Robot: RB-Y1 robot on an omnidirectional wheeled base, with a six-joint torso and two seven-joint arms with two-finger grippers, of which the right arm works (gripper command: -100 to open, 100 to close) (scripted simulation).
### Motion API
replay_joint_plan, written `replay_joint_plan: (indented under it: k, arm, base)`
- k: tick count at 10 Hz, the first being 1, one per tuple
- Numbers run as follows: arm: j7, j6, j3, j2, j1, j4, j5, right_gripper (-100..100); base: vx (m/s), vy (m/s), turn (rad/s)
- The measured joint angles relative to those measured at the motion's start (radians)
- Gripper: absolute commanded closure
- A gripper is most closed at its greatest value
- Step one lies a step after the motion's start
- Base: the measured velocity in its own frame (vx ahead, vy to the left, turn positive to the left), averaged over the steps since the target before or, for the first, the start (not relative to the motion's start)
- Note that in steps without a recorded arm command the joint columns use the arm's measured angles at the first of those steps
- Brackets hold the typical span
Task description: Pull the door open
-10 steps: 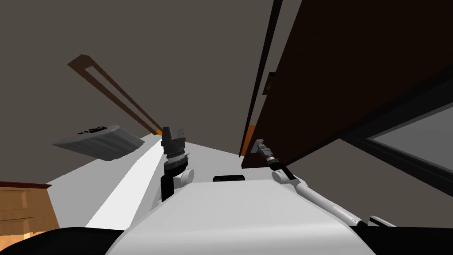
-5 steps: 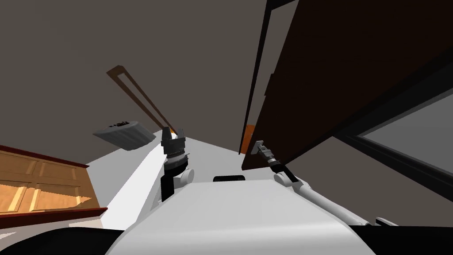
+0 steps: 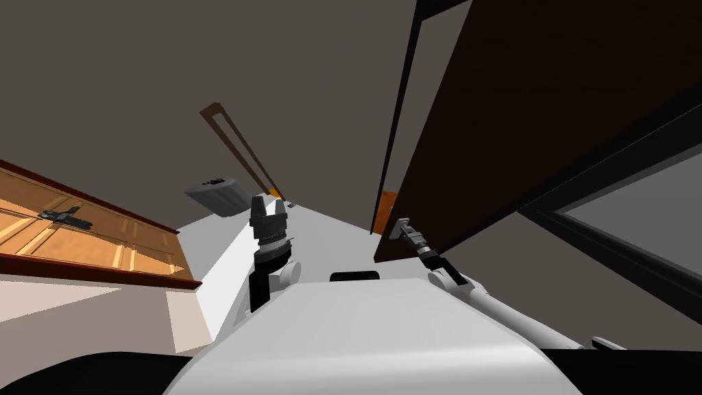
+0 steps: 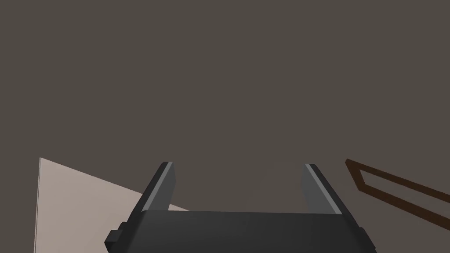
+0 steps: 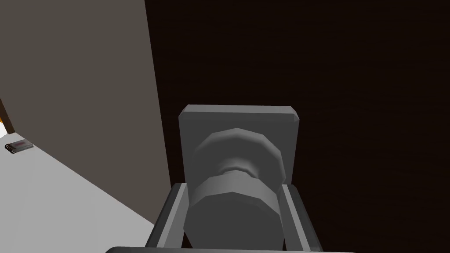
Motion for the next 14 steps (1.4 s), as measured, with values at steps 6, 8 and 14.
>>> replay_joint_plan:
  k: [6,8,14]
  arm:
    - [-0.047,-0.042,0.047,-0.036,0.009,0.006,0.022,100]
    - [-0.061,-0.057,0.055,-0.046,0.004,0.011,0.029,100]
    - [-0.107,-0.098,0.091,-0.077,0.000,0.030,0.053,100]
  base:
    - [-0.183,-0.092,0.123]
    - [-0.233,-0.100,0.168]
    - [-0.185,-0.092,0.126]
